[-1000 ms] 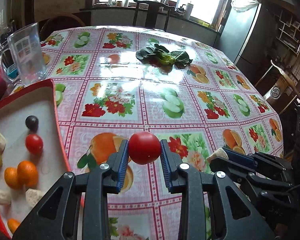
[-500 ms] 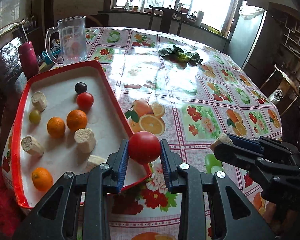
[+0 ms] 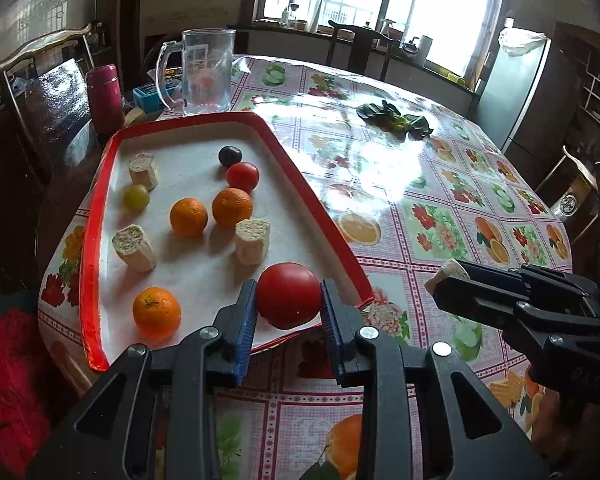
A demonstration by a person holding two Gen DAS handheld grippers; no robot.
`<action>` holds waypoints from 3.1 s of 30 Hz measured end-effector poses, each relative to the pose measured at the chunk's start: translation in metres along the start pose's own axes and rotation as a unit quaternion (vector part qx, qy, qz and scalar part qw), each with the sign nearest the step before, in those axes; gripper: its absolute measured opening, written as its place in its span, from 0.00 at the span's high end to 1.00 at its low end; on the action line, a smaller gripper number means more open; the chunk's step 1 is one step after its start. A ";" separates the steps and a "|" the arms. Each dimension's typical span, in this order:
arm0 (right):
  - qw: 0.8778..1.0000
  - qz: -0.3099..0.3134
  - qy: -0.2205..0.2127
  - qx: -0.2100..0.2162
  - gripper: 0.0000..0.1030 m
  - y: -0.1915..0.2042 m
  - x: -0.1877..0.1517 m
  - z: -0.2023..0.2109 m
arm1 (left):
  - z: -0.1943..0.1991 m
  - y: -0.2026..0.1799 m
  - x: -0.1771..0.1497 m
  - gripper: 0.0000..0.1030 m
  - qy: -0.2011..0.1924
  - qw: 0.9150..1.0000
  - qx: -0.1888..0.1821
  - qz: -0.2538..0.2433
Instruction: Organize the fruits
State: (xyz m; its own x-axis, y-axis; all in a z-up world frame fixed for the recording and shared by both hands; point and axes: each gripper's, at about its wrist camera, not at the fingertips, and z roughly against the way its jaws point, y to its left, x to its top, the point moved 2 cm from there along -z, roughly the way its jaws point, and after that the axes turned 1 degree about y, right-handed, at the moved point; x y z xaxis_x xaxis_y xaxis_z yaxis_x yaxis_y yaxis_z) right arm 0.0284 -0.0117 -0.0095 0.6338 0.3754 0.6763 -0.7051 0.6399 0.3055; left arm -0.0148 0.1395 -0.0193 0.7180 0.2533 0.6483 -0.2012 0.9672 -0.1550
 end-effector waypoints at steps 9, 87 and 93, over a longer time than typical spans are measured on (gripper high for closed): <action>1.000 0.010 0.013 0.004 0.76 0.013 0.001 -0.017 | 0.000 0.025 -0.010 0.73 0.009 1.000 -0.004 0.027; 0.982 0.171 0.045 -0.063 0.15 0.029 0.012 -0.043 | 0.035 0.060 -0.033 0.22 -0.020 0.999 0.023 0.016; 0.953 0.283 0.020 -0.110 0.12 0.056 -0.001 -0.031 | 0.049 0.053 -0.036 0.19 -0.032 0.999 0.026 -0.010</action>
State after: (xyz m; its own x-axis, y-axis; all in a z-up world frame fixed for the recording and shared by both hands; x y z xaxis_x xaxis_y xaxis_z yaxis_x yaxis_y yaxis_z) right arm -0.0017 0.0443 -0.0136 0.1862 0.7248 0.6633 -0.8567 0.4503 -0.2516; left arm -0.0843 0.1807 -0.0145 0.6791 0.2306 0.6969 -0.2224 0.9694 -0.1040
